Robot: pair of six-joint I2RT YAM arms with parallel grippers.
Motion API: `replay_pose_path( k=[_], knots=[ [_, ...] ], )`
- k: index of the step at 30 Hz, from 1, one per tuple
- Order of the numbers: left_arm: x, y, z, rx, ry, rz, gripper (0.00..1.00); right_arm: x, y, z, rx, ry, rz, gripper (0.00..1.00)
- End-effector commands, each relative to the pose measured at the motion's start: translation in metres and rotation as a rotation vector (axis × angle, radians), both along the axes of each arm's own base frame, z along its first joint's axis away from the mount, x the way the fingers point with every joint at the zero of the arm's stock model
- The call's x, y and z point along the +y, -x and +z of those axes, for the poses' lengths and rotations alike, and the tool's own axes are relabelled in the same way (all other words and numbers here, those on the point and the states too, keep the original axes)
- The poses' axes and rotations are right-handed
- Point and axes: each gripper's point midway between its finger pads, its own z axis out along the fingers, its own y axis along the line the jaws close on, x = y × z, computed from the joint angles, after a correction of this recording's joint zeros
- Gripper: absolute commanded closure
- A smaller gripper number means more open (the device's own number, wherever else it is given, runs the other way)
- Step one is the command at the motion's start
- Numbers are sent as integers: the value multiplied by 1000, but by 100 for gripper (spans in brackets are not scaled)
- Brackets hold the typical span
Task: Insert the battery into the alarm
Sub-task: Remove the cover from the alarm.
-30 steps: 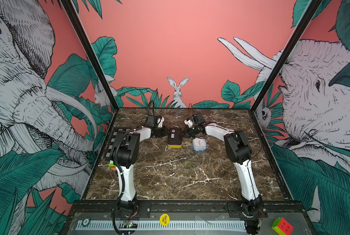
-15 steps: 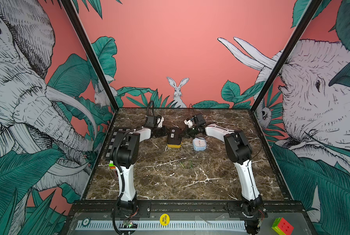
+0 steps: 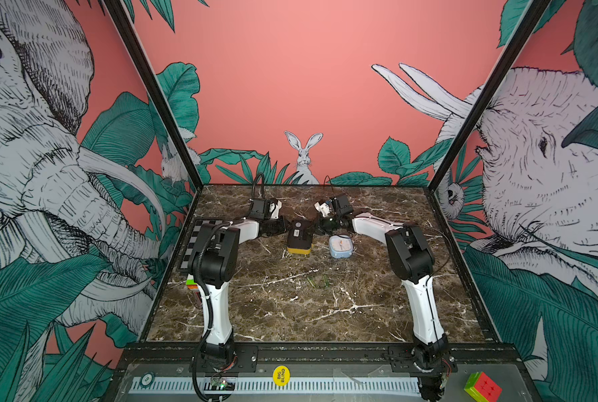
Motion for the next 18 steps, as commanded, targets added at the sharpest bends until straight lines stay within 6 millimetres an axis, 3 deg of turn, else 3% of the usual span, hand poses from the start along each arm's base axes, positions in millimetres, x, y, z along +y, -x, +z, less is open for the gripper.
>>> replay_pose_path(
  k=[1, 12, 18],
  knots=[
    [7, 56, -60, 255, -89, -4, 82, 0, -1, 27, -66, -6, 10, 100],
    [7, 56, -61, 254, -87, 1, 82, -5, -3, 25, -85, 26, 4, 100],
    [7, 56, -61, 255, -86, 3, 82, -22, -1, 15, -106, 189, 5, 99]
  ],
)
